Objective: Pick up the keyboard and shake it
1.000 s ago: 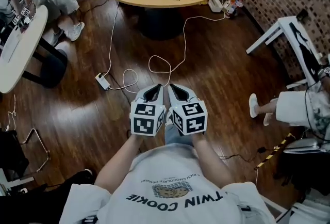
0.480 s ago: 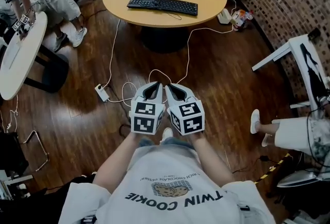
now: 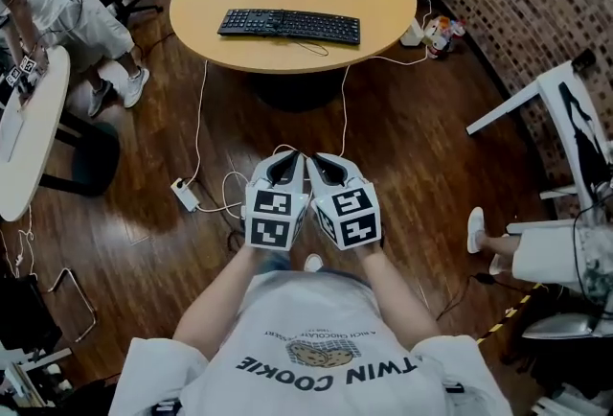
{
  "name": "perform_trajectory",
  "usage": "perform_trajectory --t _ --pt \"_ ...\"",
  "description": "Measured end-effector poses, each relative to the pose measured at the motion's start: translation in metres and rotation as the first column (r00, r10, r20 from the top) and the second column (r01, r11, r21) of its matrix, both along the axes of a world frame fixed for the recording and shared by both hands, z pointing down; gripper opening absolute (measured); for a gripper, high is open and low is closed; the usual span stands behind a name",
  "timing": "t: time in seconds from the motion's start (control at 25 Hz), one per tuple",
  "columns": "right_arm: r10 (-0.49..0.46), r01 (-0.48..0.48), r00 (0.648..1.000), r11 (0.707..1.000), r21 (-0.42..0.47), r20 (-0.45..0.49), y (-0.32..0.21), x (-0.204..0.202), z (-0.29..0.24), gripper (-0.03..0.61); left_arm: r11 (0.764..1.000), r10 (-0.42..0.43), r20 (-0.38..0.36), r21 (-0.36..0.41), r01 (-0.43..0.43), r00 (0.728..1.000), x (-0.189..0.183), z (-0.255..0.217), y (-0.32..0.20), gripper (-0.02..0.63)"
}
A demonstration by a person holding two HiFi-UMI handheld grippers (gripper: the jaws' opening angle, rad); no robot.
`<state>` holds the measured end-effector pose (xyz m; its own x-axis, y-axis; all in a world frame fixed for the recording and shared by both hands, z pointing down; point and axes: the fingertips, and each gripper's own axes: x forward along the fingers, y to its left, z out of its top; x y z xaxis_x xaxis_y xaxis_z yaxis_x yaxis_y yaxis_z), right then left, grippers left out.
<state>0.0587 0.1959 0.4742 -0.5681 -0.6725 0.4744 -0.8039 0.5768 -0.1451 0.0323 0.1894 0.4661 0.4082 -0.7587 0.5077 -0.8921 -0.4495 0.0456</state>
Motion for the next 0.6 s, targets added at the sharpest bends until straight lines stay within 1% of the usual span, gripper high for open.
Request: perform_trajectory --t 0.24,0.36,0.44,0.52,0.6 --pt "0.025 -0.025 0.998 1.0 0.008 -0.066 -0.072 -0.009 0.007 0.009 0.998 0.063 0.004 -0.003 -0.063 0.998 -0.01 0.006 -0.077 0.008" --pt "0.034 -0.034 0.993 0.999 -0.002 -0.109 -0.112 -0.011 0.01 0.011 0.994 0.106 0.018 -0.007 -0.106 0.994 -0.017 0.006 -0.116 0.008" --pt "0.032 -0.032 0.989 0.999 0.003 -0.145 -0.142 -0.014 0.01 0.012 0.993 0.122 0.035 -0.002 -0.122 0.992 -0.029 0.005 -0.145 0.008" --pt "0.028 -0.023 0.978 0.999 0.028 -0.205 -0.172 -0.017 0.008 0.016 0.991 0.129 0.058 0.008 -0.13 0.99 -0.046 0.005 -0.174 0.008" --pt "0.025 -0.006 0.955 0.998 0.063 -0.297 -0.199 -0.018 0.007 0.02 0.99 0.138 0.087 0.007 -0.139 0.987 -0.063 0.006 -0.199 0.008"
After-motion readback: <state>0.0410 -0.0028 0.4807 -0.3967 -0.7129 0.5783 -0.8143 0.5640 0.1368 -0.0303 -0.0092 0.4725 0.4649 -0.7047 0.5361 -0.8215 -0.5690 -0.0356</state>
